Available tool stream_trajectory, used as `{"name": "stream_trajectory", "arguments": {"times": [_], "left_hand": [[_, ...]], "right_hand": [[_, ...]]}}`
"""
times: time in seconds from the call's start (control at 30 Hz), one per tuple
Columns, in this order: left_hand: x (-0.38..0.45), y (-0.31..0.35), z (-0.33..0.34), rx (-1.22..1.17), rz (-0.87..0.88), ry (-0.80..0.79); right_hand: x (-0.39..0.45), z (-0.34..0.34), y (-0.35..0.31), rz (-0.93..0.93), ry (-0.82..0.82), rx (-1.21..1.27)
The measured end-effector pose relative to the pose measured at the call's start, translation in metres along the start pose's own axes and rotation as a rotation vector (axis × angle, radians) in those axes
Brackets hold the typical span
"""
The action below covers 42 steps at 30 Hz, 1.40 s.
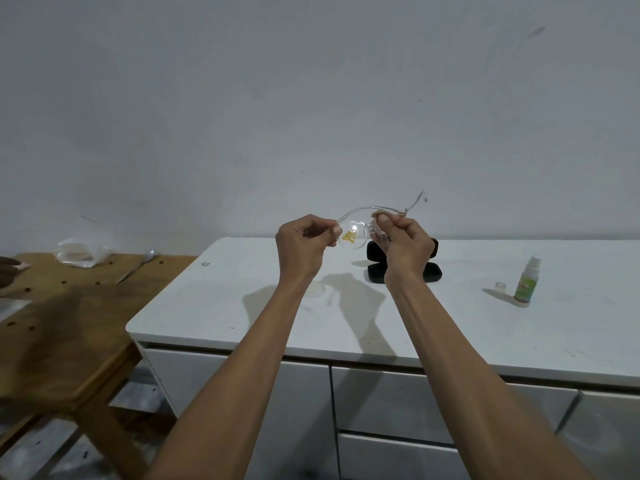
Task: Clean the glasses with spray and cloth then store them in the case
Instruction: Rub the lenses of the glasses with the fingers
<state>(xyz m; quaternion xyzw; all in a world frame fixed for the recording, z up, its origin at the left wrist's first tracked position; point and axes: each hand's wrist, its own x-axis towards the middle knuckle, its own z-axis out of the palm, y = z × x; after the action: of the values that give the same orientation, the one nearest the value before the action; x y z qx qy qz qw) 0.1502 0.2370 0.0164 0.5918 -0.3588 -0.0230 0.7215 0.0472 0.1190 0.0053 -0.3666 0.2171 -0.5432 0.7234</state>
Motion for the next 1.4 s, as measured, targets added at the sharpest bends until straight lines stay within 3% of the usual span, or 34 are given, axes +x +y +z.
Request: {"name": "stream_trajectory", "arguments": {"times": [0.4, 0.57, 0.77, 0.87, 1.13, 1.2, 1.33, 1.4], "left_hand": [[0.0, -0.021, -0.025, -0.052, -0.162, -0.005], [-0.002, -0.02, -0.026, 0.0, -0.177, -0.034], [-0.01, -0.013, -0.01, -0.027, -0.139, -0.018], [-0.012, -0.009, -0.003, -0.041, -0.111, 0.045], [-0.018, -0.01, 0.01, 0.008, -0.095, 0.066], [-0.019, -0.014, 0.011, -0.008, -0.119, 0.077], [-0.017, -0.017, 0.008, -0.043, -0.159, 0.111], [-0.015, -0.017, 0.003, -0.041, -0.162, 0.133]], "right_hand": [[-0.01, -0.038, 0.007, -0.05, -0.256, -0.417], [-0.017, -0.038, 0.016, -0.104, -0.049, -0.392], [-0.011, -0.019, 0.023, -0.14, 0.219, -0.154], [-0.005, -0.011, 0.021, -0.058, 0.26, 0.027], [-0.014, -0.024, 0.023, -0.032, 0.321, -0.001], [-0.014, -0.024, 0.023, -0.051, 0.299, -0.006], [-0.017, -0.027, 0.02, 0.005, 0.104, -0.028], [-0.017, -0.031, 0.018, 0.006, 0.01, -0.171]]}}
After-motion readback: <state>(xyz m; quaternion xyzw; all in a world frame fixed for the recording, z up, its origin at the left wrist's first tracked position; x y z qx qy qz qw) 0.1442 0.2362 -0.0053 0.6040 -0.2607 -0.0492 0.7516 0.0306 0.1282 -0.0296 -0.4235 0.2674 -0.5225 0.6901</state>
